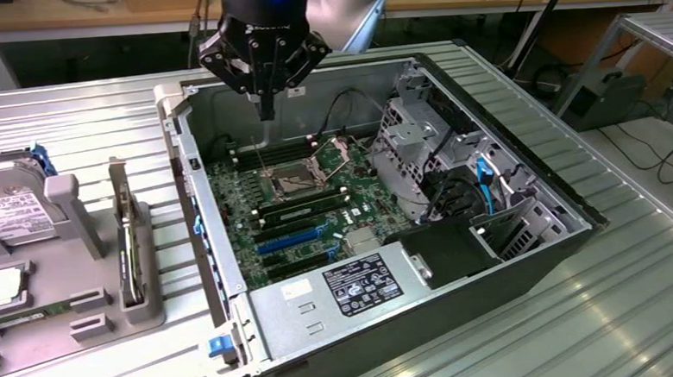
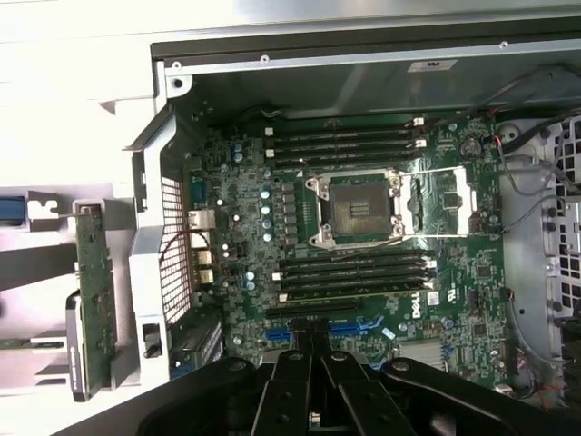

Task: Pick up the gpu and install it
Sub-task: 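Reach for the gpu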

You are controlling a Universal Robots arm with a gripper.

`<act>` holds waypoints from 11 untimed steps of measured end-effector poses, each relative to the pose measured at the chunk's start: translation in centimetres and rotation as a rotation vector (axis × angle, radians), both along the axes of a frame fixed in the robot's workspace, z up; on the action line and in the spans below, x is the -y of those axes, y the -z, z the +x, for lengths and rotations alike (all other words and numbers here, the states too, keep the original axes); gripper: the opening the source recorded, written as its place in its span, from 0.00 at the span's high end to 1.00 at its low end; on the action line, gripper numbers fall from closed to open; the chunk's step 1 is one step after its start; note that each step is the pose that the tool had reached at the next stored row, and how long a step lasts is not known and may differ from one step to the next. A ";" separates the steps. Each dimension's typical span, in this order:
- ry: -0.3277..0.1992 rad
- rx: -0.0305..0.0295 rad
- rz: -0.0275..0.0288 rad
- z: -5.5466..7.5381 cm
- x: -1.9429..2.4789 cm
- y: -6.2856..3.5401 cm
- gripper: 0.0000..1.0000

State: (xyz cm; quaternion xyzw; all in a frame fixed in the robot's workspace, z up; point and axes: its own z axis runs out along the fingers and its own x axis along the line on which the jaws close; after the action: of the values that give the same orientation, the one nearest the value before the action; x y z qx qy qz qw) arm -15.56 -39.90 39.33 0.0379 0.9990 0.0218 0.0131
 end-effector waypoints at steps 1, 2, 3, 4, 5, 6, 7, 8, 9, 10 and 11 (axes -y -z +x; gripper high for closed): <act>0.000 0.0000 0.0000 -0.1 0.00 0.00 0.90; 0.000 0.0000 0.0000 -0.2 0.00 0.00 0.90; 0.000 0.0000 0.0000 -0.2 0.00 0.00 0.90; 0.000 0.0000 0.0000 -0.4 0.00 0.00 0.90; 0.000 0.0000 0.0000 -0.4 0.00 0.00 0.90; 0.000 0.0000 0.0000 -0.5 0.00 0.00 0.90; 0.000 0.0000 0.0000 -0.6 0.00 0.00 0.90; 0.000 0.0000 0.0000 -0.7 0.00 0.00 0.90; 0.000 0.0000 0.0000 -0.8 0.00 0.00 0.90; 0.000 0.0000 0.0001 -0.9 0.00 0.00 0.90; 0.000 0.0000 0.0000 -1.1 0.00 0.00 0.90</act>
State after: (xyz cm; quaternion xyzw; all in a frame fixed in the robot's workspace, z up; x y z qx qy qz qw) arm -16.65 -39.90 39.33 0.0379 0.9990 0.0218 0.0131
